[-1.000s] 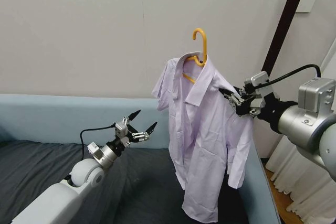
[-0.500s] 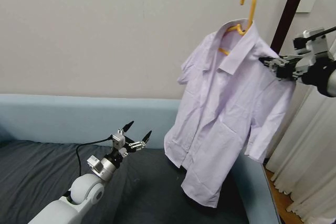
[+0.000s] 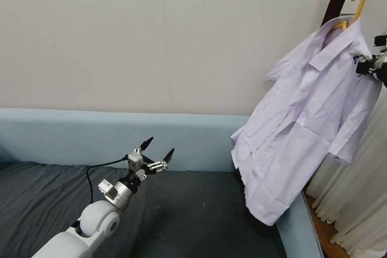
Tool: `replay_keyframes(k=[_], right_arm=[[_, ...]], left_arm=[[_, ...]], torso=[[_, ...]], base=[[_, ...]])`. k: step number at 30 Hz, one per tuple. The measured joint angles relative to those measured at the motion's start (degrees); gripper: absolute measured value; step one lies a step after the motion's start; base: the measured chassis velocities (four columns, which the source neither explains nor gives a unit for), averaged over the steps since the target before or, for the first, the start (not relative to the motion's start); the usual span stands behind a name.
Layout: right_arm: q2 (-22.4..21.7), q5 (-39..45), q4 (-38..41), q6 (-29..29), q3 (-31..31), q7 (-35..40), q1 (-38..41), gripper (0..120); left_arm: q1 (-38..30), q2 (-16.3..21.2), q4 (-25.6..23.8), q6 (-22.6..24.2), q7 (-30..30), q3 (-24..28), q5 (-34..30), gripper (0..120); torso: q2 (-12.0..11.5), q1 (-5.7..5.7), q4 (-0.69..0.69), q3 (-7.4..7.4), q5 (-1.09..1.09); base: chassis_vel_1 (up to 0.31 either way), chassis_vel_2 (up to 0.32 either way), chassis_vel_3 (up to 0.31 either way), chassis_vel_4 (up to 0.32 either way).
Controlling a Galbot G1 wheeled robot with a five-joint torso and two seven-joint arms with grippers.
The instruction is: Pick up the clothes from the sofa and hang them on the clothes hanger.
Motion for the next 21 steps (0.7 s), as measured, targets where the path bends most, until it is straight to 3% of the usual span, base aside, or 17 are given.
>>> replay_keyframes(k=[7, 13, 17, 21], right_arm=[[6.1, -7.7, -11.7, -0.3, -9.9, 0.4, 10.2, 8], [7.1, -9.9, -15.0, -0.1, -12.1, 0.3, 11.7, 8], [3.6, -7.2, -10.1, 0.2, -7.0, -1.5, 6.2, 8], [-5.4, -1.6, 1.3, 1.7, -0.9, -4.5, -2.0, 8]], left_arm=[[3.6, 0.4, -2.7, -0.3, -0.9, -3.1, 0.2, 100], [5.5, 0.4, -3.8, -0.8, -0.9, -5.1, 0.3, 100], [6.2, 0.5, -3.8, -1.3, -0.9, -5.7, 0.5, 100], [6.7, 0.3, -3.6, -1.6, -1.0, -5.4, 1.4, 100]], torso=[[0.0, 0.00, -0.01, 0.00, -0.04], [0.0, 0.00, 0.00, 0.00, -0.02], [0.0, 0.01, -0.01, 0.00, -0.02], [0.0, -0.01, -0.07, -0.02, -0.01]], base=[[0.000, 0.000, 0.000, 0.000], [0.000, 0.000, 0.000, 0.000], [0.000, 0.000, 0.000, 0.000], [0.000, 0.000, 0.000, 0.000]])
